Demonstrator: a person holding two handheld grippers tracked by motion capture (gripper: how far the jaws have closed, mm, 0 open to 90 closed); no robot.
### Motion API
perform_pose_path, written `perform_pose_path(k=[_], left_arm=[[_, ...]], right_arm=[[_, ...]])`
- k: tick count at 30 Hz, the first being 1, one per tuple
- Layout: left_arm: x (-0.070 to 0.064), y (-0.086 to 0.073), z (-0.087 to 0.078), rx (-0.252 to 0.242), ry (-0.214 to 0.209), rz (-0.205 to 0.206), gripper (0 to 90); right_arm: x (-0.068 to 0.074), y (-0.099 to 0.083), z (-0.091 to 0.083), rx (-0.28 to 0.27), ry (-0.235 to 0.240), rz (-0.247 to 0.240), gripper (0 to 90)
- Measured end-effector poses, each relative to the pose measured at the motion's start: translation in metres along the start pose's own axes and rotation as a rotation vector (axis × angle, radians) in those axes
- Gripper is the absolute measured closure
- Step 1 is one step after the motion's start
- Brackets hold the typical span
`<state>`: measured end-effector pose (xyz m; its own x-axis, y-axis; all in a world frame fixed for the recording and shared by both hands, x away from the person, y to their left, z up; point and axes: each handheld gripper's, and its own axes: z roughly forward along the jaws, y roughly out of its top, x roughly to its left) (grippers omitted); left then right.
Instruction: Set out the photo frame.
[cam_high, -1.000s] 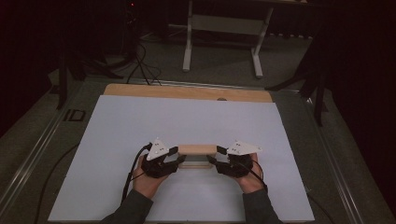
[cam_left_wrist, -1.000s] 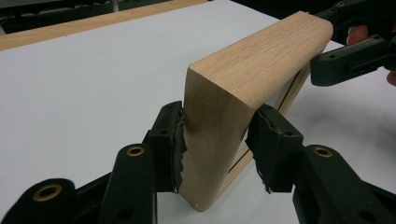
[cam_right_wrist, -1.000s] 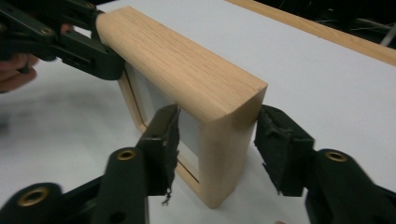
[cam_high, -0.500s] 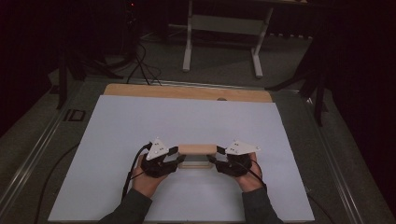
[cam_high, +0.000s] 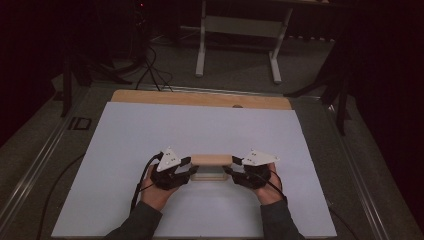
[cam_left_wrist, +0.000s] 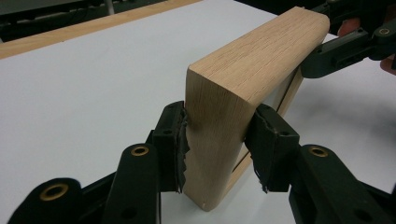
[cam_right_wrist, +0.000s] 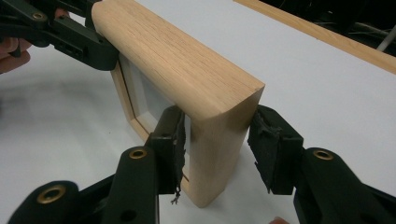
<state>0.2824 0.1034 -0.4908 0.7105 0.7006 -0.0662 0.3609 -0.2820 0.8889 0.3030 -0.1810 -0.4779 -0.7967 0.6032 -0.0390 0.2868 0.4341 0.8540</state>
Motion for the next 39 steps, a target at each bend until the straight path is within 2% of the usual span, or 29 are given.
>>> perform_pose_path(k=[8,17,31,32,33,37,38,39], left_arm=[[0.005,0.002,-0.002,0.005,-0.004,-0.001,58.5],[0.013,0.008,-0.003,0.004,0.015,0.014,58.4],[0.029,0.014,-0.001,0.014,0.043,0.010,58.3],[0.033,0.015,-0.001,0.016,0.075,-0.001,61.4],[0.035,0.015,0.000,0.015,0.079,-0.010,66.7],[0.041,0.012,0.006,0.026,0.073,-0.005,67.0],[0.043,0.012,0.007,0.015,0.057,-0.018,67.0],[0.043,0.012,0.007,0.014,0.057,-0.015,67.0]], right_arm=[[0.002,0.003,0.003,0.000,0.002,-0.006,56.5],[0.000,0.011,0.009,0.001,-0.013,-0.024,56.5],[-0.003,0.021,0.022,-0.001,-0.027,-0.014,56.9],[-0.004,0.023,0.024,-0.002,-0.022,-0.010,57.9],[-0.005,0.024,0.025,-0.005,-0.017,-0.005,58.1],[-0.005,0.028,0.032,0.019,-0.052,-0.036,58.0],[-0.007,0.028,0.033,0.017,-0.051,-0.028,58.1],[-0.009,0.027,0.034,0.015,-0.044,-0.023,58.1]])
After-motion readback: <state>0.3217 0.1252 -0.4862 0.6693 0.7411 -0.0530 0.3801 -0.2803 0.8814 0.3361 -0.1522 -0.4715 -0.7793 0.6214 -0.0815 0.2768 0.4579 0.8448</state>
